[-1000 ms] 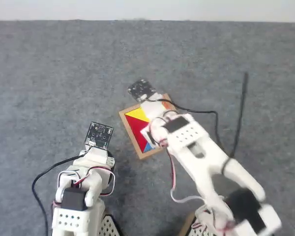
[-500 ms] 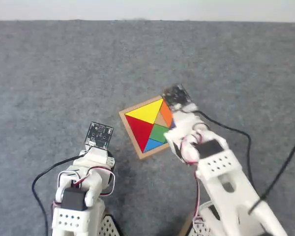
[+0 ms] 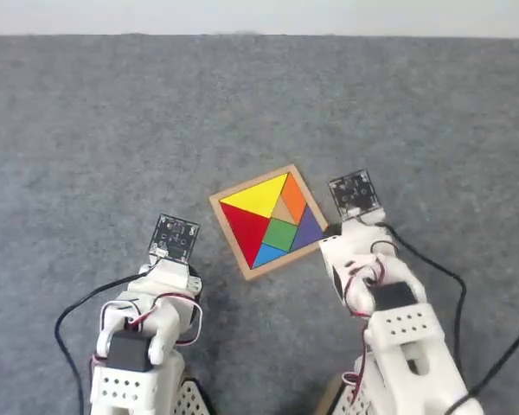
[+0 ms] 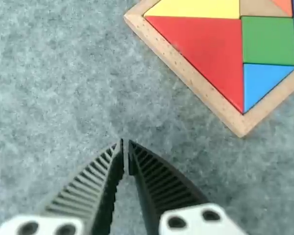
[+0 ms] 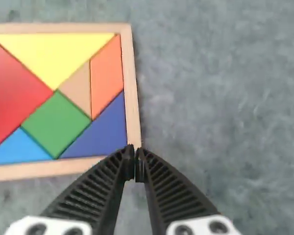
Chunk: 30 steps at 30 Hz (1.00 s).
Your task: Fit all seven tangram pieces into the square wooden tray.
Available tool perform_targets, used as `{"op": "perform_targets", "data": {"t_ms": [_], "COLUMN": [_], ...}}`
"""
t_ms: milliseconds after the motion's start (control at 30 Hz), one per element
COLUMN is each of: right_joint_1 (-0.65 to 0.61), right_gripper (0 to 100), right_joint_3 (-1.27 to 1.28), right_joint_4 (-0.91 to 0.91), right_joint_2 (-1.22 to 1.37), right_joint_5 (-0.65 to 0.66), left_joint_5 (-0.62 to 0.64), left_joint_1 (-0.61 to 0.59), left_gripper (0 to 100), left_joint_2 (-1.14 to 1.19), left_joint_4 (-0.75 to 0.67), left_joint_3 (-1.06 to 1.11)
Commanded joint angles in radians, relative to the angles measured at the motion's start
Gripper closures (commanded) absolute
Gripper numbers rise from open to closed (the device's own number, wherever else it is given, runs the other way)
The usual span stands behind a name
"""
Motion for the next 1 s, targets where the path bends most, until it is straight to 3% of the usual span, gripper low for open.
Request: {"op": "perform_targets", "data": {"t_ms": [0,333,533,967], "right_joint_1": [0.007,0.012,-0.001,0.001], "right_gripper": [98.7,98.7,98.6,98.6], "right_joint_3": [0.038,0.071,-0.031,-0.046], "right_joint_4": [-0.14,-0.199,0.074,0.102], "right_joint_2": [-0.051,-0.059,-0.059,-0.059], "right_joint_5": [0.014,0.02,0.272,0.239], "left_joint_5": [-0.002,-0.002,-0.002,-0.002], "left_joint_1": [-0.002,-0.002,-0.002,-0.002], "left_gripper": [98,98,98,98], "left_joint_2": [-0.015,-0.015,-0.015,-0.015], "left_joint_4": [0.003,0.003,0.003,0.003], "left_joint_3": [-0.01,-0.01,-0.01,-0.01]}}
